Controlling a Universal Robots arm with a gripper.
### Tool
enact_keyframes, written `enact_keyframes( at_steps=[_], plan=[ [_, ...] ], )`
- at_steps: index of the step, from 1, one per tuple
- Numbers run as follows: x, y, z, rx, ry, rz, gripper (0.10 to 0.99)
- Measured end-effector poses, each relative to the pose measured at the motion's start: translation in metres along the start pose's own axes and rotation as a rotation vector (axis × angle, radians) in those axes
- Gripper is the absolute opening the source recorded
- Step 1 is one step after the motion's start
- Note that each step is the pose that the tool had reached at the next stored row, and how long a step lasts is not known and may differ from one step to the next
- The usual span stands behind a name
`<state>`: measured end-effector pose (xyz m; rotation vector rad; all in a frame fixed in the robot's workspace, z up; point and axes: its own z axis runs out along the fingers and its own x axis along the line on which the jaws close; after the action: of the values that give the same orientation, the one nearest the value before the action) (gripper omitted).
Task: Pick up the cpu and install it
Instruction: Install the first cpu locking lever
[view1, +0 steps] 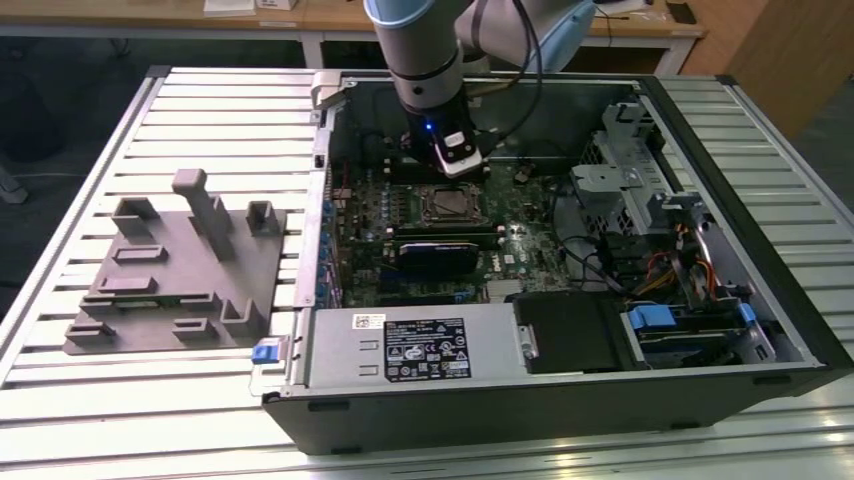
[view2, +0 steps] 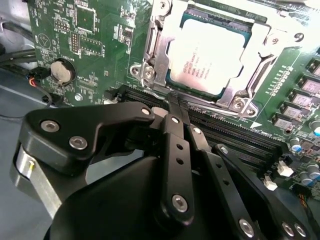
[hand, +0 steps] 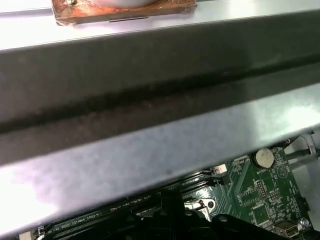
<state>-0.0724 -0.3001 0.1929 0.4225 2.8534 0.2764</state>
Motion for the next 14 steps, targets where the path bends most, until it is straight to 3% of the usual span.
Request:
enact_keyframes(
  at_steps=[10,14],
  plan=[
    [0.0004,-0.0011,0.0027,0.001,-0.0006,0.000,0.106],
    [0.0005,-0.0011,0.0027,-0.002,0.0005,0.001,0.106]
  ],
)
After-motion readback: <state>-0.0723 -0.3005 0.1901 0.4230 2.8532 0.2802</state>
